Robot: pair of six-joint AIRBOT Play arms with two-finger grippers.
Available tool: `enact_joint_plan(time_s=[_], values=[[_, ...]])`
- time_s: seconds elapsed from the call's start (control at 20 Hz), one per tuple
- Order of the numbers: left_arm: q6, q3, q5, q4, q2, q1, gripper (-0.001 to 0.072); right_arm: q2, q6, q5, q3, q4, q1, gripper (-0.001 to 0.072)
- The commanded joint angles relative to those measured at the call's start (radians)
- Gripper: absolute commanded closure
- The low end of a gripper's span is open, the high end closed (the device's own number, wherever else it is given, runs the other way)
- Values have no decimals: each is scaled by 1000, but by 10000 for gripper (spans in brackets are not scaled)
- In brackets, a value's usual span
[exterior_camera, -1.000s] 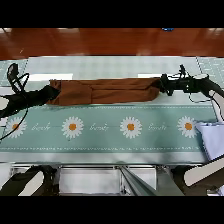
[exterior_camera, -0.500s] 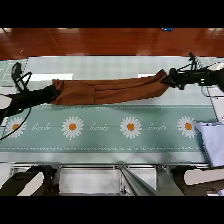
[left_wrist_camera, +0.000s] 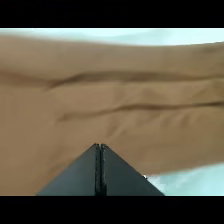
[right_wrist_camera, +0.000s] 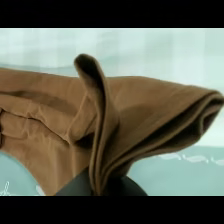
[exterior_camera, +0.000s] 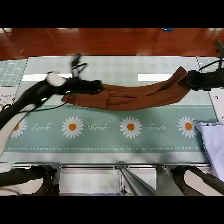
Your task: Fold the shirts.
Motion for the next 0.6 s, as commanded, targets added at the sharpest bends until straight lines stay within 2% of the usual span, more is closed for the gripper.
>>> enact_joint_plan(time_s=[0.0,0.25,0.4,0.55], values=[[-103,295,-140,-5,-264,-136,693,159,20,23,-78,-14,0,687],[-219,539,-295,-6,-499,-279,693,259,31,60,-106,-3,1,686],[-217,588,-298,-84,-569,-351,693,267,32,73,-106,29,3,686],[-167,612,-299,-164,-593,-382,693,267,36,74,-106,45,3,686]])
